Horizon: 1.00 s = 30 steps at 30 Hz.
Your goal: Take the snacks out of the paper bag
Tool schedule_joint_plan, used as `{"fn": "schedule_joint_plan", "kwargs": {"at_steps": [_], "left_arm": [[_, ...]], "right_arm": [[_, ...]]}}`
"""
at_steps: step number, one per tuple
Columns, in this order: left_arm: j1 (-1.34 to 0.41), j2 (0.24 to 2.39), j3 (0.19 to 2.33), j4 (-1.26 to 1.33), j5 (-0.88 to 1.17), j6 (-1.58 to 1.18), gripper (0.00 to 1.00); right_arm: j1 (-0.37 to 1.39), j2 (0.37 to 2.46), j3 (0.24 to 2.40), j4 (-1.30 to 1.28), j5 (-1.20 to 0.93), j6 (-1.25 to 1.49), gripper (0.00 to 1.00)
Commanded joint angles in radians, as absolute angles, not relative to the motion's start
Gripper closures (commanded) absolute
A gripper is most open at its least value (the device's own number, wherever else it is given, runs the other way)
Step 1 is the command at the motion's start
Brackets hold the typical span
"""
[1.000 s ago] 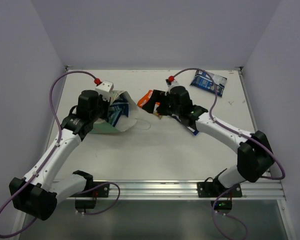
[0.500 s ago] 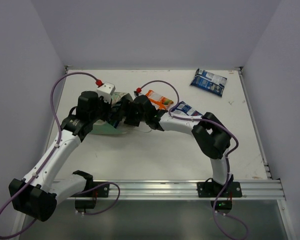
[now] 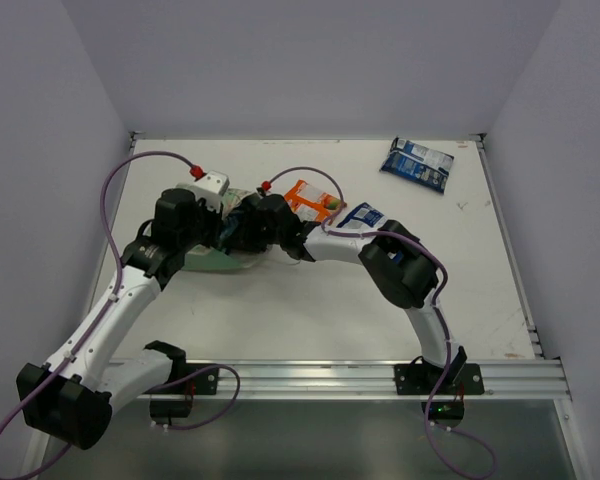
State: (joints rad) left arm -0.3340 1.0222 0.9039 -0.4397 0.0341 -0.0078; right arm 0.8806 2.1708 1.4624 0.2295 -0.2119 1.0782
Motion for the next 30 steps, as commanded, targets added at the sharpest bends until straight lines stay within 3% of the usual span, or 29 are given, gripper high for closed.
{"fn": "schedule_joint_plan", "kwargs": {"at_steps": [1, 4, 13, 26, 30], "left_arm": [[-0.33, 0.985, 0.882, -0.385, 0.046, -0.034, 1.0], [-0.33, 0.982, 0.864, -0.387, 0.02, -0.038, 1.0], [-0.327, 0.954, 0.815, -0.397, -0.092, -0.035, 1.0], [-0.295, 1.015, 0.804, -0.318, -0.169, -0.067, 1.0], [-0.279, 1.061, 0.811, -0.295, -0.224, -0.083, 1.0]], "right_arm": [[0.887, 2.126, 1.474, 0.319, -0.25, 1.049, 0.82], [0.884, 2.082, 1.448, 0.313, -0.244, 1.0, 0.99], [0.827, 1.853, 1.339, 0.238, -0.253, 0.885, 1.0], [0.738, 1.626, 1.39, -0.001, -0.405, 0.782, 1.0], [0.684, 1.5, 1.266, -0.049, -0.417, 0.765, 1.0]]}}
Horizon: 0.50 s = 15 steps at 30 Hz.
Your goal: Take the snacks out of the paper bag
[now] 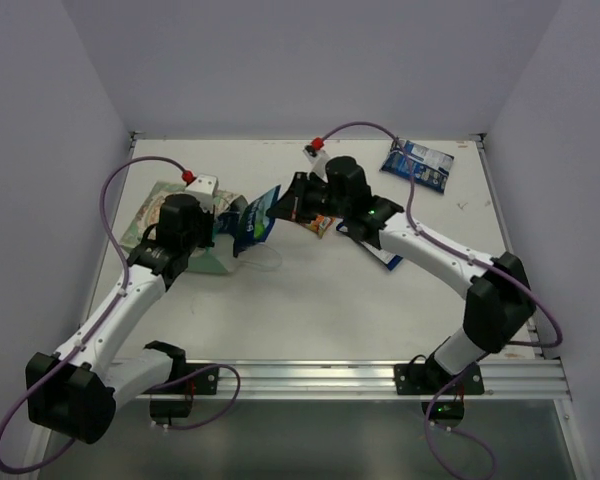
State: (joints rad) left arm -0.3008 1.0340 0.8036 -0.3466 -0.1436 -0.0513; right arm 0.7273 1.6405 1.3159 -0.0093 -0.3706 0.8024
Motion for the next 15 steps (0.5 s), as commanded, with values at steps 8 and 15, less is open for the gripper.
{"fn": "schedule_joint_plan", "kwargs": {"at_steps": [8, 15], "left_arm": [[-0.267, 1.124, 0.844, -0.271, -0.203, -0.094, 1.0], [-0.267, 1.059, 0.908, -0.365, -0.102, -0.029, 1.0]], "right_arm": [[0.614, 1.293, 0.803, -0.08, -0.397, 0.764, 1.0], [0.606, 1.244, 0.832, -0.328, -0.103, 0.71, 0.01]]}}
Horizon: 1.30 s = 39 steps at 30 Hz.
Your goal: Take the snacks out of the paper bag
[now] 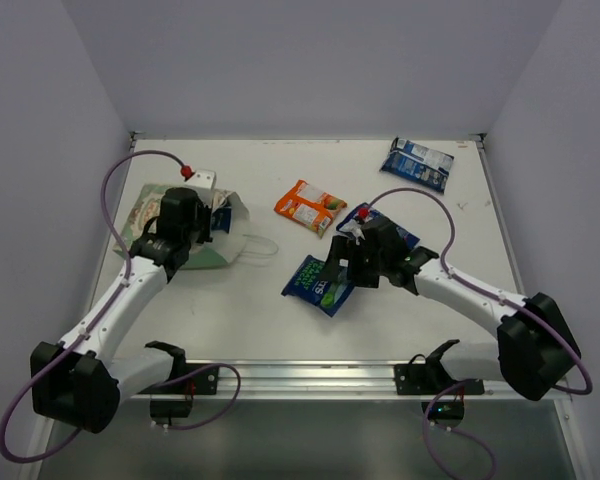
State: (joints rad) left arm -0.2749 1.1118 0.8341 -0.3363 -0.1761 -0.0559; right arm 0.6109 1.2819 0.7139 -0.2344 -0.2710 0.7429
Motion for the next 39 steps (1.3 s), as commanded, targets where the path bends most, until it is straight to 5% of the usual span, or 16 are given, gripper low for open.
{"fn": "schedule_joint_plan", "kwargs": {"at_steps": [1, 15, 22, 39], "left_arm": [[-0.267, 1.052, 0.916, -0.398, -0.089, -0.025, 1.0], [-0.267, 0.902, 0.884, -0.518, -0.029, -0.005, 1.0], [-0.27, 0.891, 0.873, -0.54, -0.005, -0.005, 1.0], [-0.313, 0.804, 0.873, -0.572, -0.005, -0.023, 1.0]], "right_arm": [[0.606, 1.24, 0.875, -0.357, -0.071, 0.704, 0.01], [0.801, 1.48, 1.33, -0.19, 0.092, 0.726, 0.01], [0.85, 1.633, 1.364, 0.058, -0.187, 0.778, 0.01], [0.93, 2.026, 1.344, 0.39, -0.25, 0.975, 0.01]]}}
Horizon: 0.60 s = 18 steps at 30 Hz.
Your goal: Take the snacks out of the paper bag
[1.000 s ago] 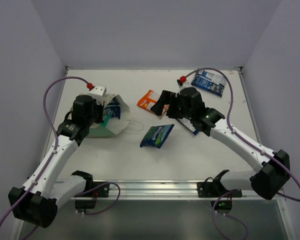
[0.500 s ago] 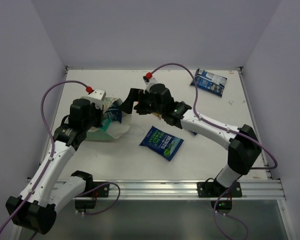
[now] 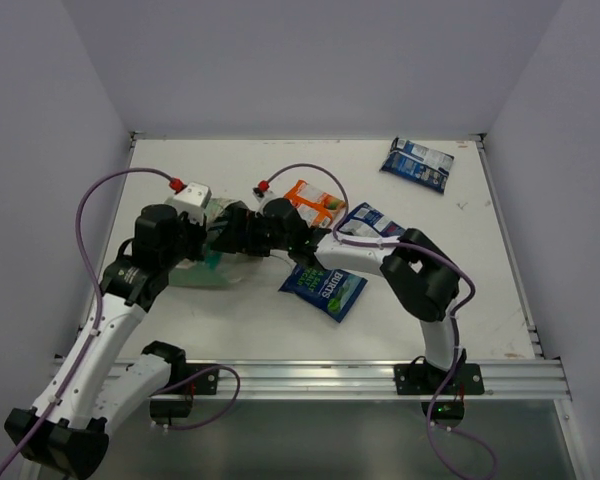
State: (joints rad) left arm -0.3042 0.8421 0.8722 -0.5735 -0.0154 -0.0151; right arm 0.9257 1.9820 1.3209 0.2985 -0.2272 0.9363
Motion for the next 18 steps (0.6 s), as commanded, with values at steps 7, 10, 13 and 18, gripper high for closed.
{"fn": "schedule_joint_plan", "kwargs": {"at_steps": [7, 10, 13, 18], "left_arm": [[-0.313, 0.825, 0.873, -0.563, 0.052, -0.052, 1.0], [-0.313, 0.83, 0.874, -0.543, 0.066, -0.064, 1.0], [-0.313, 0.831, 0.865, -0.523, 0.084, -0.071, 1.0], [-0.313, 0.851, 0.847, -0.508, 0.098, -0.08, 1.0]], "right_arm": [[0.949, 2.15, 1.425, 0.379, -0.298, 1.017, 0.04], [0.957, 2.193, 1.463, 0.374, -0.311, 1.014, 0.06], [0.96, 2.236, 1.5, 0.421, -0.36, 1.012, 0.08], [0.962, 2.249, 1.497, 0.506, -0.413, 0.993, 0.14]]}}
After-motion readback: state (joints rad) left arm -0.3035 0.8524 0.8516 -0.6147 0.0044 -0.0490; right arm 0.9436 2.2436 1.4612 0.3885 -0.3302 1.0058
